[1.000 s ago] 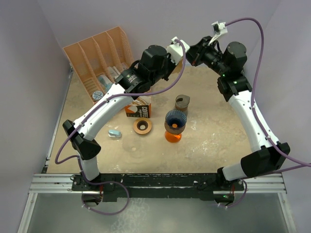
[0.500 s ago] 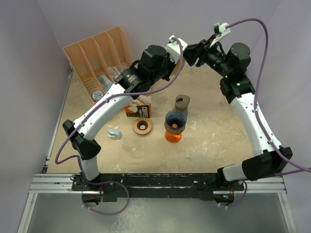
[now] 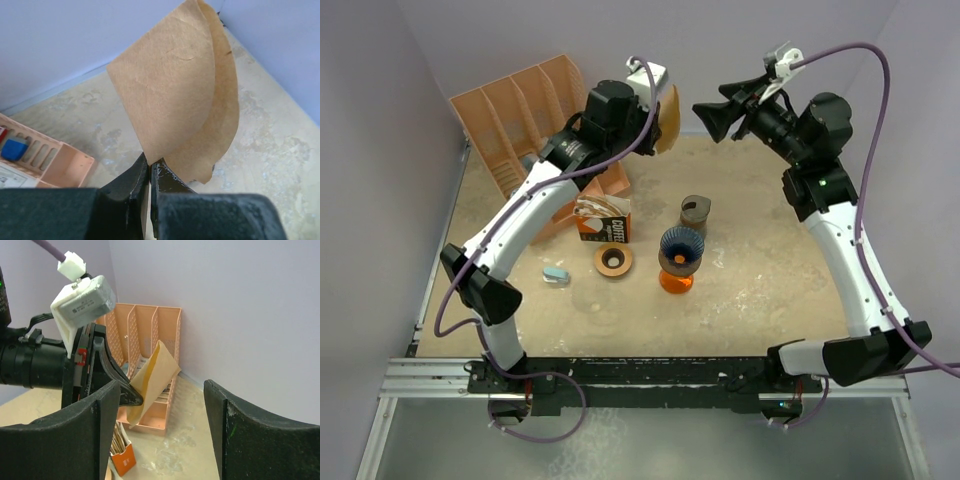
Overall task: Place the coffee filter in the dripper
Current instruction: Pick up the coffee filter from the coffee filter holder.
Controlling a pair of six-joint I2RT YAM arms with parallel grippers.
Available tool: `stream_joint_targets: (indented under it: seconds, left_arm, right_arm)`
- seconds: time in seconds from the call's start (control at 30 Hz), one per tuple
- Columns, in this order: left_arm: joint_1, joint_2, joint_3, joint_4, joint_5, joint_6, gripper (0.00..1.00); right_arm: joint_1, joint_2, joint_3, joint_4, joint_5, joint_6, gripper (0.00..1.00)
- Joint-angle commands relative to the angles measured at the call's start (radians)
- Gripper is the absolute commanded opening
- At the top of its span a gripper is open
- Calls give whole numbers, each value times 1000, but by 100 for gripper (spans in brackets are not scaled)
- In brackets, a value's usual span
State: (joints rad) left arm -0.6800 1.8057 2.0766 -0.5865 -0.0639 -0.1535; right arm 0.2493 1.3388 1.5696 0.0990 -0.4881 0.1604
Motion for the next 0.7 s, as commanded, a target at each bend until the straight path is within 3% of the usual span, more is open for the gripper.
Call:
stream_joint_targets:
  seconds: [0.0,0.47,0.67]
  left_arm:
    - [20,-64,3,76,80,-146,0]
    - [119,-87,-76,156,269,-604,0]
    - [126,-84,-89,179,311,-627,0]
  right_arm:
    - [-4,-24,-1,33,-39,-65,70]
    - [-4,-10,-30,35,-104,-117,70]
    - [-4,4,-27,44,-104,-117,69]
